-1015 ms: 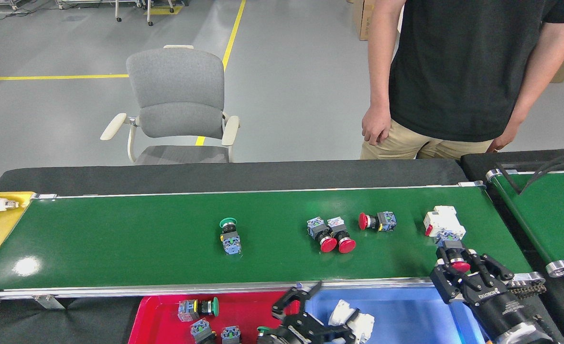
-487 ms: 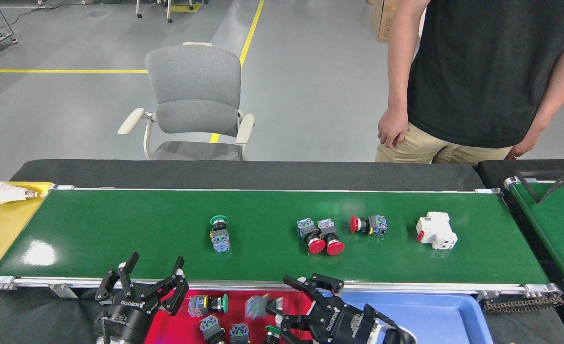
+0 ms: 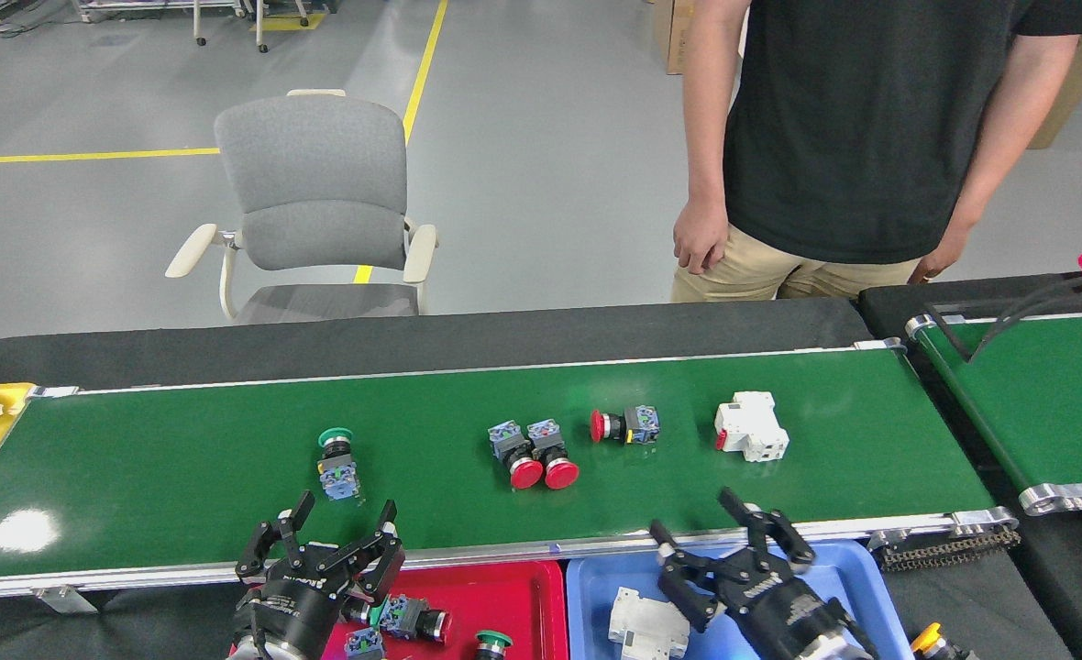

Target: Pick switch part from conveyor to tray

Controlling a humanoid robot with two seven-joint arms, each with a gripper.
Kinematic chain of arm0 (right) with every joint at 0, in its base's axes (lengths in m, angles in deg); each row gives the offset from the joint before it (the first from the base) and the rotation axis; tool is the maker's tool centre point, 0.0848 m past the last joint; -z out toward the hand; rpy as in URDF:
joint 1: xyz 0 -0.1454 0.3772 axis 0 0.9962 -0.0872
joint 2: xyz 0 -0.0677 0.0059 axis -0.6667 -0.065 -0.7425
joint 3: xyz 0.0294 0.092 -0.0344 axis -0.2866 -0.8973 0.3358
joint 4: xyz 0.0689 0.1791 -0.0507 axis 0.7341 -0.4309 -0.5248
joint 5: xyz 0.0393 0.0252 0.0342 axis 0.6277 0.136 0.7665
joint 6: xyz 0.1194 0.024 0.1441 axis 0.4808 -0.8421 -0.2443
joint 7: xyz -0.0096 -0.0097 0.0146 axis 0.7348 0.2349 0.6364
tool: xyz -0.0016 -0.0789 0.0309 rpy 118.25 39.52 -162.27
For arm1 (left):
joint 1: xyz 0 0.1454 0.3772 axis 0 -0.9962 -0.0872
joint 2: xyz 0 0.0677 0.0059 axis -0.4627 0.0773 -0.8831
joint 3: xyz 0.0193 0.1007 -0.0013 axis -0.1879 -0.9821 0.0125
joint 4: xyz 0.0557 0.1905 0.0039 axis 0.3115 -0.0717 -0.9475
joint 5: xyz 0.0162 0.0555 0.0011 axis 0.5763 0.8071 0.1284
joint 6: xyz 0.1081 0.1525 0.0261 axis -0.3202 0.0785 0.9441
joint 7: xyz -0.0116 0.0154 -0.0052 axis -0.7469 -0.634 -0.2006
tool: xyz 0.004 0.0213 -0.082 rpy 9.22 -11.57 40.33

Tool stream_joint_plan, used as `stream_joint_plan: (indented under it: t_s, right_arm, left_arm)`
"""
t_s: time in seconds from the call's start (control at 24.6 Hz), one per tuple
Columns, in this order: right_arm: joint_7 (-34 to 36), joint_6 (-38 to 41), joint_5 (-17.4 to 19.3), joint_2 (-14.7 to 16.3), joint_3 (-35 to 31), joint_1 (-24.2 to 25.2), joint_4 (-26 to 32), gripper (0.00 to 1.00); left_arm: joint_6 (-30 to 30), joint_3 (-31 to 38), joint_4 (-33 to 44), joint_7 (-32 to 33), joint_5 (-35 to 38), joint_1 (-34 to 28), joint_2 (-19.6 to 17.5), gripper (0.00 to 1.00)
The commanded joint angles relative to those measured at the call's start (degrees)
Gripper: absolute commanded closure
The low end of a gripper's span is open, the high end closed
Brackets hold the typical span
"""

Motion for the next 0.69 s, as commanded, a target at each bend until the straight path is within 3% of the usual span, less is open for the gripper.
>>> stream_joint_plan:
  t_s: [0.0, 0.2, 0.32, 0.37, 0.49, 0.53, 0.61, 0.65]
  right_arm:
    - [0.7, -5.6, 0.2, 1.4, -0.6, 0.5, 1.7, 0.0]
    - [0.6, -7.7, -1.0, 2.1, 0.0, -2.6, 1.2, 0.0]
    - [0.3, -7.7, -5.4, 1.5, 2.2, -7.4, -2.6, 0.0]
    - [0.3, -7.8, -6.3, 1.5, 4.2, -9.5, -4.7, 0.0]
    - [0.3, -9.8, -6.5, 1.4, 7.6, -16.0, -10.7, 0.0]
    - [0.3, -10.9, -6.5, 1.3, 9.2, -17.8, -12.8, 0.0]
    - [0.2, -12.2, -6.4, 1.4, 12.6, -20.8, -16.2, 0.0]
    - [0.2, -12.2, -6.2, 1.3, 13.8, -21.8, -17.3, 0.0]
  left_arm:
    - [1.6, 1.6, -1.0, -0.1, 0.1, 1.6, -0.7, 0.0]
    - [3.1, 3.6, -7.9, -0.1, 0.2, 8.3, -2.1, 0.0]
    - [3.1, 3.6, -11.4, -0.1, 0.1, 11.5, -2.7, 0.01]
    - [3.1, 3.6, -12.7, -0.1, 0.1, 12.4, -2.7, 0.06]
    - [2.7, 3.6, -15.0, -0.3, 0.0, 13.3, -2.8, 0.5]
    - [2.7, 3.6, -15.6, -0.5, 0.0, 13.4, -2.8, 0.6]
    - [2.7, 3.5, -15.9, -0.6, 0.0, 13.4, -2.8, 0.61]
    - [2.4, 3.3, -15.9, -0.6, -0.2, 13.3, -2.9, 0.67]
